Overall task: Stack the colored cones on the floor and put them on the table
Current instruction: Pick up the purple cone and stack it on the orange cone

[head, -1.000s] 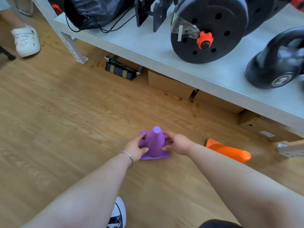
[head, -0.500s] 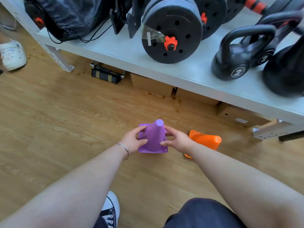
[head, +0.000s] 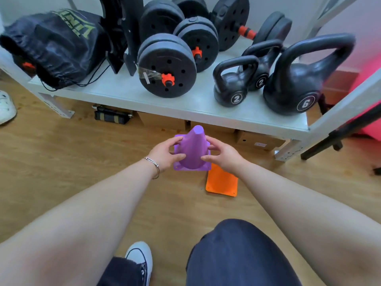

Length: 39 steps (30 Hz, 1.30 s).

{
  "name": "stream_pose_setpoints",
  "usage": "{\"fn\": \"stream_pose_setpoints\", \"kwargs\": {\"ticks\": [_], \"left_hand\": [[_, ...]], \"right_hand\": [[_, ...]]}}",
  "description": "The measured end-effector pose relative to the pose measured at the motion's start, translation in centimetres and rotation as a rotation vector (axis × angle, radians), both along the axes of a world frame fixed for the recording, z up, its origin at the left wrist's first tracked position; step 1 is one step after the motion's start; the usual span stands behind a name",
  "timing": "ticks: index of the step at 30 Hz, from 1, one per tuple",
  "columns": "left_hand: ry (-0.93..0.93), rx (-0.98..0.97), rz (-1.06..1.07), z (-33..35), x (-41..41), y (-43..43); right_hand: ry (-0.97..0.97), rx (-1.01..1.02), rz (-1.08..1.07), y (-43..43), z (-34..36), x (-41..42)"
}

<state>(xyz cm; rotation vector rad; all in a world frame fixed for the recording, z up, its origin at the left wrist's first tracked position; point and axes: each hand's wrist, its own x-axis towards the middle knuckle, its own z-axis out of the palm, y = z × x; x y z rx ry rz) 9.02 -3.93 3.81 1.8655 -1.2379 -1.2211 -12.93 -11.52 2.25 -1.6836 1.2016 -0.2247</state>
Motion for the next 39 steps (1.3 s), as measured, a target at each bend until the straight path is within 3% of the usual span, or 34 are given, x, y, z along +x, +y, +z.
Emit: {"fn": "stream_pose_setpoints", "kwargs": {"ticks": [8, 15, 21, 27, 39], "left_hand": [[-0.007, -0.004, -0.110, -0.4, -6.5, -3.0], [0.016, 0.044, -0.154, -4.7, -11.2, -3.7], [-0.028, 0.096, -0.174, -10.4, -12.2, -3.4], [0.048, 0.199, -0.165, -14.8, -12.1, -2.2], [0.100, 0.317, -0.184, -18.5, -10.9, -2.8]], "right_hand": [[0.082, -0.050, -0.077, -1.1, 0.9, -6.9], [0.099, 0.005, -0.141, -0.5, -3.4, -11.3], [0.072, 0.104, -0.183, 0.3, -8.8, -12.4], [0.077, 0.161, -0.190, 1.6, -13.3, -12.1], [0.092, 0.193, -0.236, 1.6, -16.4, -11.0]]}}
